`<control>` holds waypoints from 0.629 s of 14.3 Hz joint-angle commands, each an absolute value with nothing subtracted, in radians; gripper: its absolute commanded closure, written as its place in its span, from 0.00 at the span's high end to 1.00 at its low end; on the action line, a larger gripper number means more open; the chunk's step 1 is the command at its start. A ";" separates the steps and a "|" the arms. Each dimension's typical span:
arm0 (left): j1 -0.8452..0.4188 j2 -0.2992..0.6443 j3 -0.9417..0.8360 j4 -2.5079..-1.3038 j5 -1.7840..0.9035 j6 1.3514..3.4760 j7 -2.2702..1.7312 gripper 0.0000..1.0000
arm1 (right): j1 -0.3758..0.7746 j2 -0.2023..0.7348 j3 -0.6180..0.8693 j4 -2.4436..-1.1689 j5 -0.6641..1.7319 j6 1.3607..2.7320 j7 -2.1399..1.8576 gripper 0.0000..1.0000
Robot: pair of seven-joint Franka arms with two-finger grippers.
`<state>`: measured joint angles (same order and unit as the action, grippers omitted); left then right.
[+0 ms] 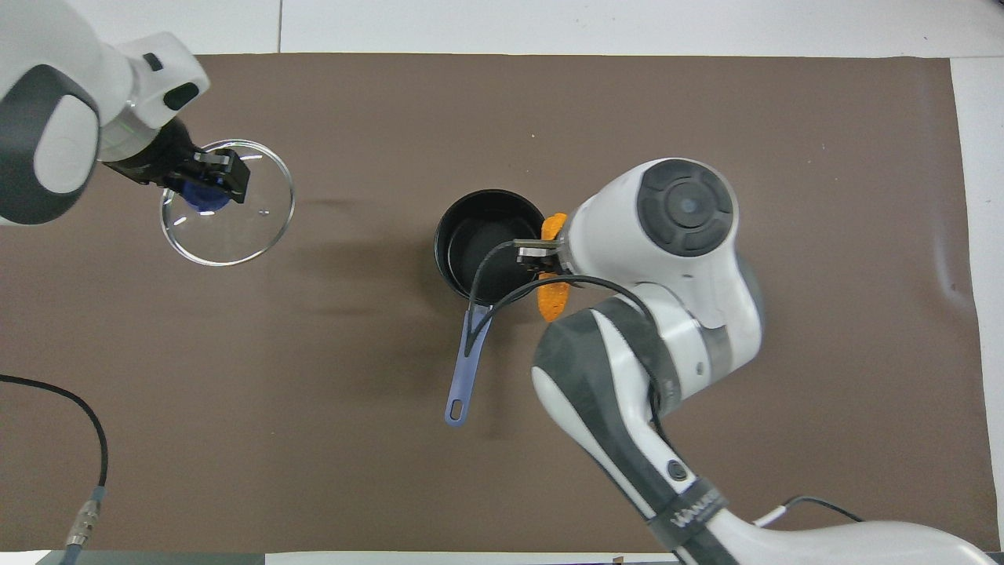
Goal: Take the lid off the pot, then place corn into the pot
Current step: 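Lift the lid away with the left gripper while the right gripper carries the corn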
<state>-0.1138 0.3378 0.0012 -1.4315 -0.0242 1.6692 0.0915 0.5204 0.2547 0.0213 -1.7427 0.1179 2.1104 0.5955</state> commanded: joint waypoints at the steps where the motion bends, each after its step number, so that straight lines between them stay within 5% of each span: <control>1: -0.002 0.212 -0.011 -1.683 -0.026 1.849 0.248 0.02 | 0.578 0.446 0.020 -1.531 0.048 2.098 0.708 0.00; 3: 0.049 0.180 -0.011 -1.842 -0.026 2.022 0.317 0.02 | 0.581 0.457 0.020 -1.542 0.029 2.111 0.710 0.00; 7: 0.095 0.186 -0.011 -1.945 -0.025 2.134 0.414 0.02 | 0.578 0.468 0.020 -1.588 0.044 2.225 0.722 0.00; 8: 0.095 0.189 -0.009 -1.962 -0.025 2.154 0.419 0.02 | 0.581 0.466 0.020 -1.601 0.046 2.223 0.730 0.04; 9: 0.095 0.187 -0.011 -1.982 -0.025 2.170 0.420 0.02 | 0.578 0.466 0.020 -1.606 0.046 2.230 0.733 0.24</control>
